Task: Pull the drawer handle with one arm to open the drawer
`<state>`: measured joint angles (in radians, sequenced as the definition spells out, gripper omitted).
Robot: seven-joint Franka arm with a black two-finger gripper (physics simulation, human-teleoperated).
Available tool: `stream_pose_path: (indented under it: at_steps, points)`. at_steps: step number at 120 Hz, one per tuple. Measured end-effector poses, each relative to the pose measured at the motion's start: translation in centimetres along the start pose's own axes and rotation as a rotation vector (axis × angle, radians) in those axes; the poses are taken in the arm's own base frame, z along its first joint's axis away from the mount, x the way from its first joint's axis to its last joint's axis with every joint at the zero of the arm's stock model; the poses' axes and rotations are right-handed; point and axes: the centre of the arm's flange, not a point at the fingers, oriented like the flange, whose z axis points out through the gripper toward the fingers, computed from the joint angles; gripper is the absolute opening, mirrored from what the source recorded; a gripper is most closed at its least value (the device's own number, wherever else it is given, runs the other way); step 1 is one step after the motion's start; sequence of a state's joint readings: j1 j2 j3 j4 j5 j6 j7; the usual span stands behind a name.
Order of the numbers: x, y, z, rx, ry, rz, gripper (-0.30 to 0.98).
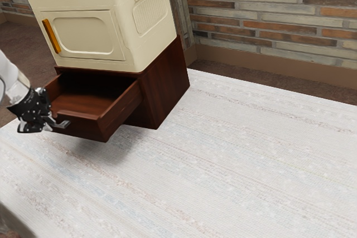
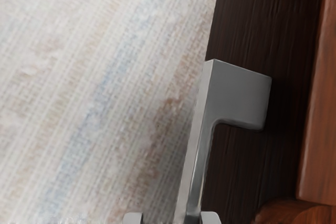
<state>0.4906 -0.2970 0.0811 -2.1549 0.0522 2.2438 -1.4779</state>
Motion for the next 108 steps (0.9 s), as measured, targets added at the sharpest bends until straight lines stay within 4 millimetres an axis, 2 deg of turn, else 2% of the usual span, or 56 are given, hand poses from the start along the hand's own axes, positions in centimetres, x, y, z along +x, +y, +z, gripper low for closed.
stream_pose_path:
  at_steps: [32, 47, 53, 55, 59, 66, 71, 75, 82, 88, 98, 103, 108]
  points:
    - [0.2, -1.0, -0.5, -0.011, 0.001, -0.005, 0.04]
    - [0.3, -0.9, -2.3, -0.049, 0.006, -0.001, 0.04]
    - [-0.6, -0.5, -3.5, -0.074, 0.006, 0.021, 0.04]
    - [-1.3, 0.0, -4.6, -0.091, 0.006, 0.037, 0.05]
    - [-3.1, 1.7, -8.1, -0.134, 0.008, 0.079, 0.09]
    - [-8.8, 5.8, -18.2, -0.228, -0.028, 0.185, 0.22]
    - [-11.5, 6.5, -23.5, -0.237, -0.082, 0.221, 0.3]
    - [-13.6, 6.0, -25.3, -0.198, -0.129, 0.257, 0.36]
    - [-16.9, 4.6, -23.9, -0.063, -0.164, 0.34, 0.44]
    - [-18.4, 3.3, -21.7, 0.05, -0.166, 0.379, 0.49]
    - [-19.2, 1.6, -17.8, 0.2, -0.147, 0.4, 0.55]
    - [-19.3, 1.2, -16.9, 0.24, -0.141, 0.401, 0.58]
    - [-19.5, 0.8, -16.9, 0.254, -0.14, 0.407, 0.6]
